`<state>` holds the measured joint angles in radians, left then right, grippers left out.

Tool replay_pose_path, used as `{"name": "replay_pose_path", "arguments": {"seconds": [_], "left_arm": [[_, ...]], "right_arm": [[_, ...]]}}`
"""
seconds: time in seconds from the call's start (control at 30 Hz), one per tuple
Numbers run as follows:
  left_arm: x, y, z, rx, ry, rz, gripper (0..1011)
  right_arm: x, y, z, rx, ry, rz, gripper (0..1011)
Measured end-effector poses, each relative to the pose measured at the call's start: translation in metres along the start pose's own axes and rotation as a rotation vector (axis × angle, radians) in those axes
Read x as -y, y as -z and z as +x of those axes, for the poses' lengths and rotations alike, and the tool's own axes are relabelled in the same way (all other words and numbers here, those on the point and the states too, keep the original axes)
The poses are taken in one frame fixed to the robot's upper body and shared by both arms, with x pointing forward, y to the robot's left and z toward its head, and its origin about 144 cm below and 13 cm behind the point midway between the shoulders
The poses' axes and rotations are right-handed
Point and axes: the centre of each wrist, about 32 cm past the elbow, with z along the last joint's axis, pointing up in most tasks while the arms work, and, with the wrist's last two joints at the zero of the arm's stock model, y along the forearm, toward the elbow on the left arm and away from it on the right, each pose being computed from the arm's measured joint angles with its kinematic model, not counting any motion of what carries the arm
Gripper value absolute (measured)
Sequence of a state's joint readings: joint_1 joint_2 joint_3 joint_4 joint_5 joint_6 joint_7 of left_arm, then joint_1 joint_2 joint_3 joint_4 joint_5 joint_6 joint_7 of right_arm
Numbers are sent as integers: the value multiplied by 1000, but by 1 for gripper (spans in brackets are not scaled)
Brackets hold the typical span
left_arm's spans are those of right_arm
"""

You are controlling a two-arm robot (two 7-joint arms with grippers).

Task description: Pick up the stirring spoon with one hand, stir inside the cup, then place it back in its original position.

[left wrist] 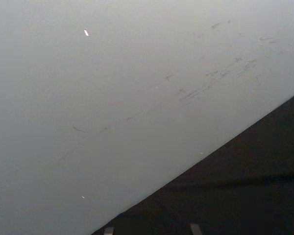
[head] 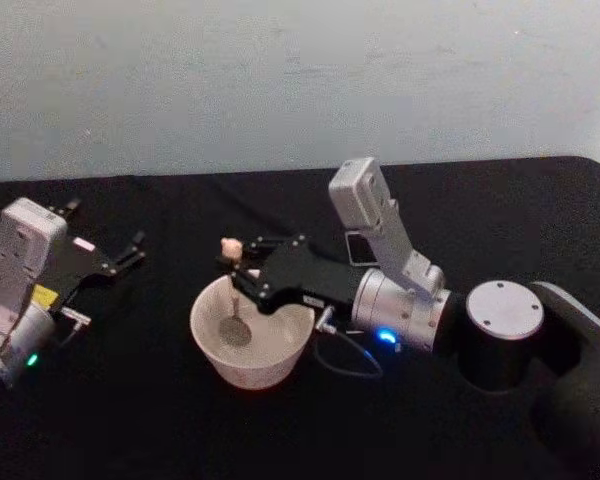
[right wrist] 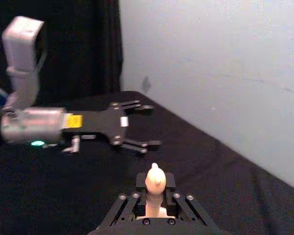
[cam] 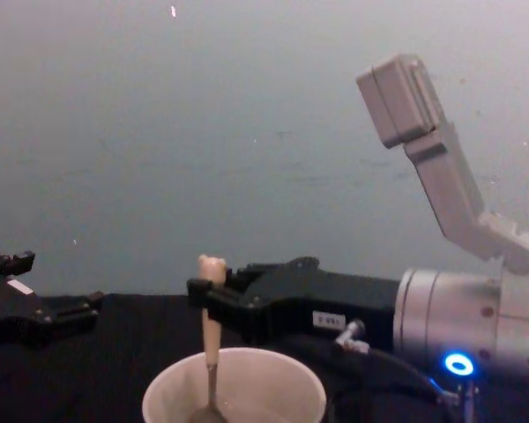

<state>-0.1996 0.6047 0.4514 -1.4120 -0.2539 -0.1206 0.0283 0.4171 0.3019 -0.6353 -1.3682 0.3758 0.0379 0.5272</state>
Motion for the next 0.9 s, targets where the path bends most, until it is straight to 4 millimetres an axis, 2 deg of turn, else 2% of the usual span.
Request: {"name": "replay_pose_path", "arguments": {"seconds": [0.17, 0.4, 0.73, 0.9], "left_arm": [[0, 0, 0, 0, 0, 0, 1001], [0, 0, 0, 0, 0, 0, 1001], [0, 0, 0, 0, 0, 0, 1001], [0, 0, 0, 0, 0, 0, 1001]], "right_arm": [[-1, -2, 9, -5, 42, 4, 211], [14, -4, 22, -17, 74, 3, 211], [45, -7, 23, -36, 39, 10, 211], [52, -8, 17, -46, 1, 7, 211]]}}
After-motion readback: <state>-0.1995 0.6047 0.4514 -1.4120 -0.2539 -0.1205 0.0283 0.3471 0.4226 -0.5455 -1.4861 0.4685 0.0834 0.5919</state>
